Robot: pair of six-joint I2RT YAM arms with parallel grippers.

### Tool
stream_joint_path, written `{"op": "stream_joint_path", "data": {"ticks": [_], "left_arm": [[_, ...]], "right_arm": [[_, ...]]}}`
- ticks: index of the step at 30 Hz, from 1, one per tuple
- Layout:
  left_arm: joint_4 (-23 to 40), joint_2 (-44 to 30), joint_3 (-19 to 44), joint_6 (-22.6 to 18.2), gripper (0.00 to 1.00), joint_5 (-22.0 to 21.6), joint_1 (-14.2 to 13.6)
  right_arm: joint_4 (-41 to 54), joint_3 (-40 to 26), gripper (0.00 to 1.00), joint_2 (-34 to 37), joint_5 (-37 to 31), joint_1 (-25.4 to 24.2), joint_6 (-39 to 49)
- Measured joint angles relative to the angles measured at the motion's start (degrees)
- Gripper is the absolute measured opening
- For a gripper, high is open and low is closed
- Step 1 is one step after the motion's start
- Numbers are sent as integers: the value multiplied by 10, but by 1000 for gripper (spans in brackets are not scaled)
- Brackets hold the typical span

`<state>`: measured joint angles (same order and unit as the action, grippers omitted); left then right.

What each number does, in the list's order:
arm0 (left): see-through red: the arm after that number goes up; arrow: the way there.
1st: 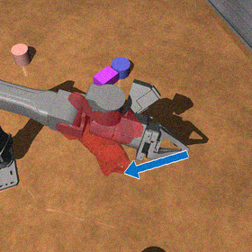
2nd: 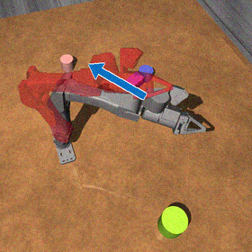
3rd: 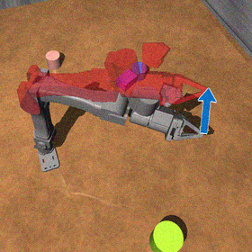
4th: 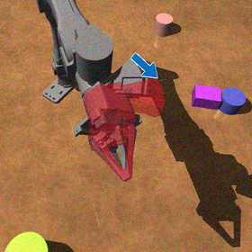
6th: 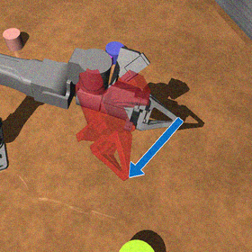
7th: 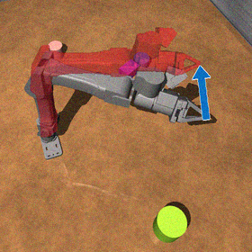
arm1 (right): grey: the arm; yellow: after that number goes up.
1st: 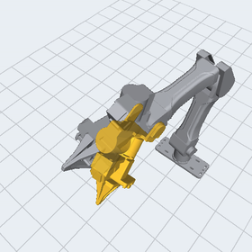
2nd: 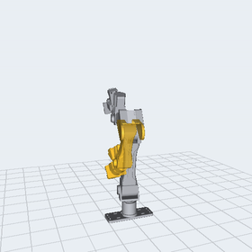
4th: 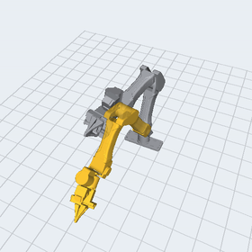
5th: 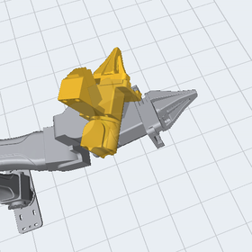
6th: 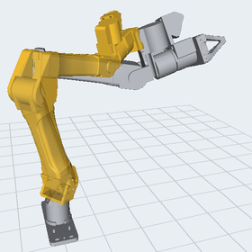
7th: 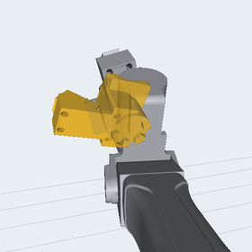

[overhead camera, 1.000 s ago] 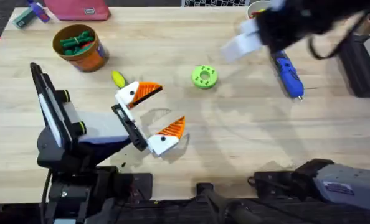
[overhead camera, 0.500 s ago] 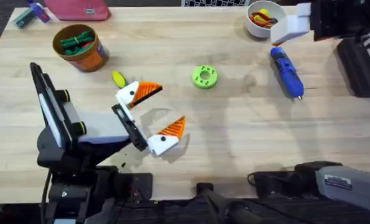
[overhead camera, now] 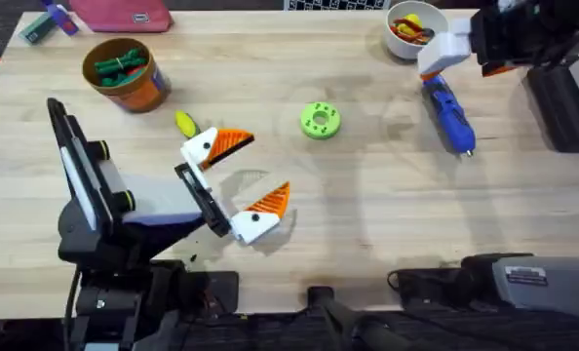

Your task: Pick up the gripper from the table and insert it into the empty holder that is missing its gripper. Then pick up a screw, insert it into the mounting hole, and use the screwdriver to tighten it. Finally, clean up the table by picking up the vegetable and placing it into the bucket.

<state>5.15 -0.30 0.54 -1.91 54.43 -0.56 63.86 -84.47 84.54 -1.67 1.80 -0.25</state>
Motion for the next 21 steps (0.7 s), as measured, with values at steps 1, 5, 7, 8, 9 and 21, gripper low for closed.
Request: {"op": "stream_joint_path", "data": {"ticks": [1, 5, 7, 8, 9, 21], "left_arm": [[0, 0, 0, 0, 985, 0, 0], [0, 0, 0, 0, 985, 0, 0], [0, 0, 0, 0, 987, 0, 0], [0, 0, 0, 0, 994, 0, 0], [0, 0, 0, 0, 992, 0, 0], [0, 0, 0, -3, 41, 0, 0]], "right_arm": [[0, 0, 994, 1, 0, 0, 0], [0, 0, 994, 1, 0, 0, 0], [0, 0, 994, 1, 0, 0, 0], [0, 0, 994, 1, 0, 0, 0], [0, 0, 994, 1, 0, 0, 0], [2, 0, 994, 1, 0, 0, 0]]}}
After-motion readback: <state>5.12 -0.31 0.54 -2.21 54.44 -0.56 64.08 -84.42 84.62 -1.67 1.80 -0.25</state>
